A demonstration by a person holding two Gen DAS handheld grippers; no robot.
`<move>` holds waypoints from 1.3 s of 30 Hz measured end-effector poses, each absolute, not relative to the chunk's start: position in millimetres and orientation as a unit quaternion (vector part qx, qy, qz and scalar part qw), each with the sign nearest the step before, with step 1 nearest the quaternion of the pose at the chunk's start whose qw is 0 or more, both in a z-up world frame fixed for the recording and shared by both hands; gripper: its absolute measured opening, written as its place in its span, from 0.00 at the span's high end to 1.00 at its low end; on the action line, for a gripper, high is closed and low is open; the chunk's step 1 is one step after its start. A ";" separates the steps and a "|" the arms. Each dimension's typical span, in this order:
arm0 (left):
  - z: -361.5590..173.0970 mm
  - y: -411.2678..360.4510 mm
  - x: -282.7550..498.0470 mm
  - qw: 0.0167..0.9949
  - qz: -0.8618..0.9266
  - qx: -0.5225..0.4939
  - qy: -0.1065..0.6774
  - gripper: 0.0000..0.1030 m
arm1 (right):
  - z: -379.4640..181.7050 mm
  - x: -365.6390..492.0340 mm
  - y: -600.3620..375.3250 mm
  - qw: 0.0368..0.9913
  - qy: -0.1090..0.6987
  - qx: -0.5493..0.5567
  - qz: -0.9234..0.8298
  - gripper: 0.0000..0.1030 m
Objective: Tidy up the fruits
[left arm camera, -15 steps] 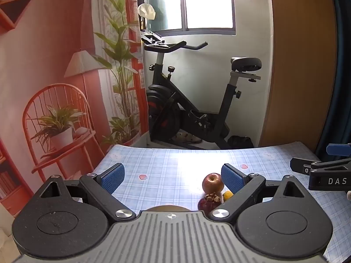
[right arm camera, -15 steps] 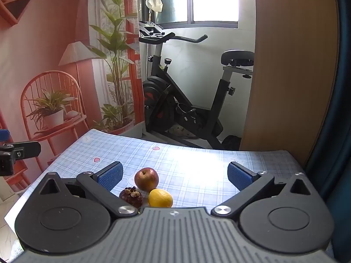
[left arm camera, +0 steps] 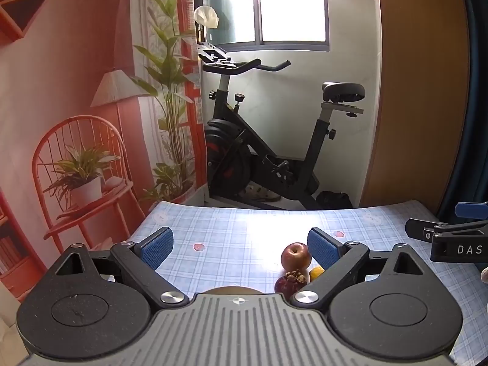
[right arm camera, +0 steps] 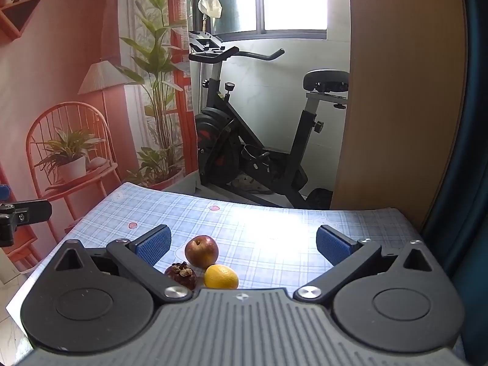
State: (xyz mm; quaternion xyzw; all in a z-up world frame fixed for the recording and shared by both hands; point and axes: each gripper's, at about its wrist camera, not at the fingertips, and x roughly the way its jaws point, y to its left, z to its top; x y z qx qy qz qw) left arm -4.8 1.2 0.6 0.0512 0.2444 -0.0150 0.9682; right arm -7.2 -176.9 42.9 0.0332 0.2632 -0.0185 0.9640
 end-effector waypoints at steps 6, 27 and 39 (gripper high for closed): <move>-0.3 -1.4 -5.3 0.968 -0.018 0.054 0.244 0.07 | 43.1 -7.6 -177.4 0.964 0.262 0.034 -0.019 0.00; 3.4 -0.3 -8.3 0.970 -0.011 0.056 0.235 0.07 | 46.2 -10.9 -176.1 0.966 0.257 0.033 -0.015 0.00; 3.7 -1.7 -9.3 0.971 -0.010 0.056 0.233 0.07 | 49.8 -11.2 -175.0 0.967 0.254 0.031 -0.014 0.00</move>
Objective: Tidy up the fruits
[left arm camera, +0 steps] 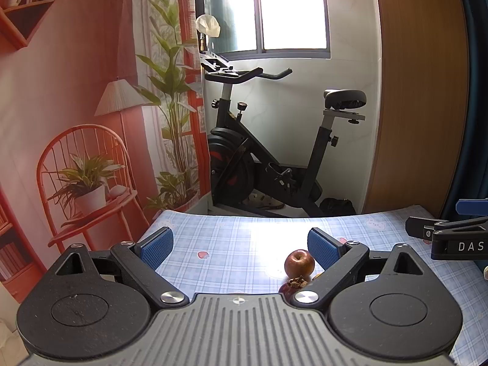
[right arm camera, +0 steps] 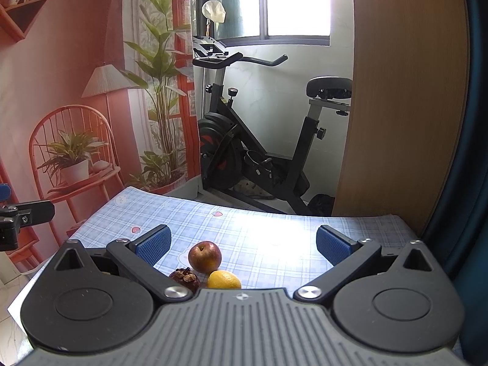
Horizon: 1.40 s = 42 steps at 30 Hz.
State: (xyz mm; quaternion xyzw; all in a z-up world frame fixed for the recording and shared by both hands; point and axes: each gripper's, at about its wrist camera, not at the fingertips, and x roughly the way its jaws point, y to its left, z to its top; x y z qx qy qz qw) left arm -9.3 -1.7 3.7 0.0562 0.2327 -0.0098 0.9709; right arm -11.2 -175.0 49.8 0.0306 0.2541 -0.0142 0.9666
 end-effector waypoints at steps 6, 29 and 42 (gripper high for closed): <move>3.7 -1.6 -9.3 0.971 -0.010 0.056 0.232 0.07 | 50.6 -12.8 -173.4 0.967 0.253 0.030 -0.015 0.00; 4.1 -2.4 -9.8 0.971 -0.010 0.056 0.231 0.07 | 50.7 -13.2 -173.4 0.967 0.253 0.030 -0.014 0.00; 6.1 -4.1 -9.5 0.972 -0.009 0.057 0.228 0.07 | 55.1 -15.0 -170.2 0.968 0.249 0.028 -0.015 0.00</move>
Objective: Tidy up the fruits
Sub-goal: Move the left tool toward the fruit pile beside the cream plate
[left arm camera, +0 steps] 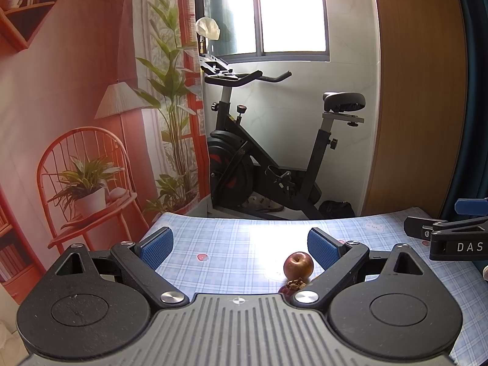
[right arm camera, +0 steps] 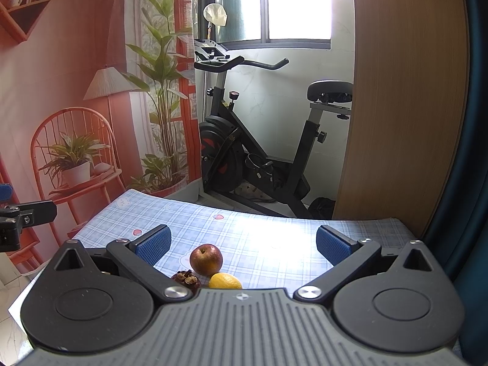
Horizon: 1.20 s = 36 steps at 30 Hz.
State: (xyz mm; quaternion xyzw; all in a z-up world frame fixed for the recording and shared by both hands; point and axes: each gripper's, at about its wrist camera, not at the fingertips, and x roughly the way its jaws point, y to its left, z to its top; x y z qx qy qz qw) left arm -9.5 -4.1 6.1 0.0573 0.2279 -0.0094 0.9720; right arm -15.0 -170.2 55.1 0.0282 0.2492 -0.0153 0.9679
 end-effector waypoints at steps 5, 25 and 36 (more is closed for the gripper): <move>0.9 -9.3 -9.0 0.975 0.010 0.080 0.208 0.07 | 52.0 -13.4 -175.9 0.968 0.248 0.040 -0.010 0.00; -93.7 8.3 44.1 0.959 -0.053 0.000 0.277 0.07 | -64.5 -14.3 -204.0 0.972 0.232 0.020 -0.038 0.00; -121.6 1.0 50.1 0.950 -0.082 0.032 0.300 0.08 | -89.0 -14.3 -242.8 0.958 0.247 0.145 0.023 0.00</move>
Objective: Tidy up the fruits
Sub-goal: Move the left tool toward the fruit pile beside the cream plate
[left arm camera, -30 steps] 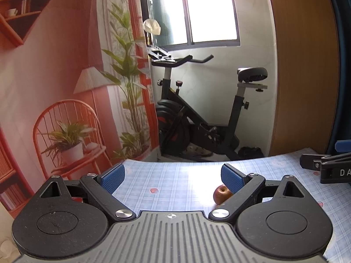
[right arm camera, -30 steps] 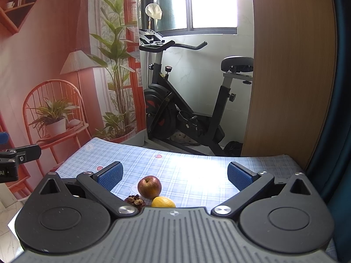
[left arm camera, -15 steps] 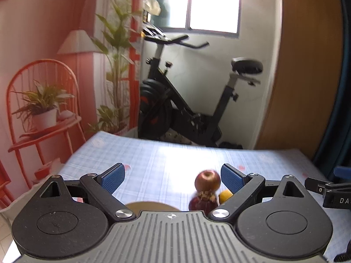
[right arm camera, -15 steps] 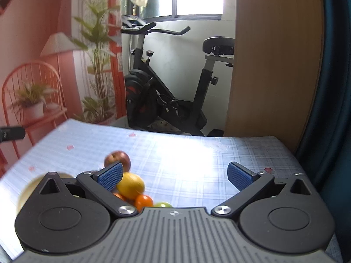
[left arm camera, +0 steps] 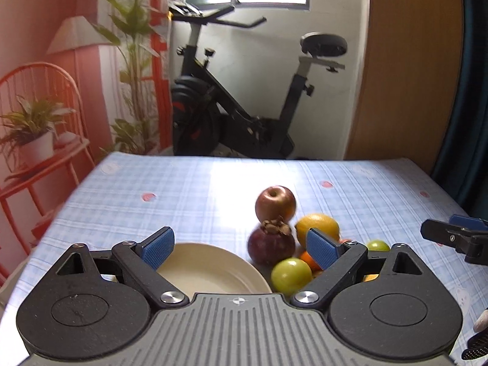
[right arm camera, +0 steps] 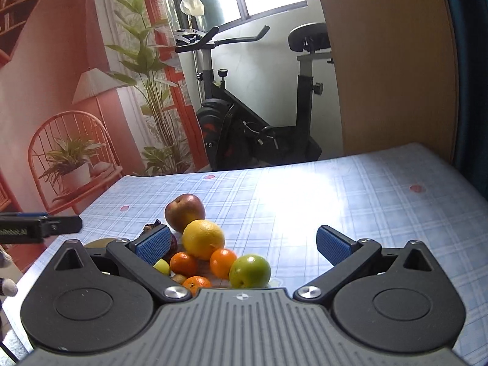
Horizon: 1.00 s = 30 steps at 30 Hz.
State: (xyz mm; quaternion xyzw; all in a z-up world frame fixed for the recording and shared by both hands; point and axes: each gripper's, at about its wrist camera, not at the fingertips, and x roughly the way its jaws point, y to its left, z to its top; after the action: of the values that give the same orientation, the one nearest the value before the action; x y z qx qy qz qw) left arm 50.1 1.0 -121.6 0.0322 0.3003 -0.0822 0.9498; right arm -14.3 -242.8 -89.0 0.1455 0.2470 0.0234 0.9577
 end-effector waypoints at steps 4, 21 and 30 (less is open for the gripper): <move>-124.0 -4.0 50.9 0.946 -0.099 0.031 0.306 0.09 | -84.7 -11.9 -242.3 0.955 0.263 0.130 0.034 0.00; -134.5 -23.8 61.3 0.931 -0.086 0.047 0.353 0.12 | -96.6 -12.4 -219.1 0.946 0.320 0.022 0.039 0.00; -146.5 -39.9 65.3 0.911 -0.168 0.064 0.370 0.38 | -115.4 -0.1 -213.1 0.922 0.377 0.015 0.080 0.20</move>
State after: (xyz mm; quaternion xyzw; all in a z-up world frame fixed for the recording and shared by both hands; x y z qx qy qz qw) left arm 65.3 -39.9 -146.5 0.0639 0.3704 -0.1678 0.9114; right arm -0.1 -213.1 -115.4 0.0146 0.3773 0.0804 0.9225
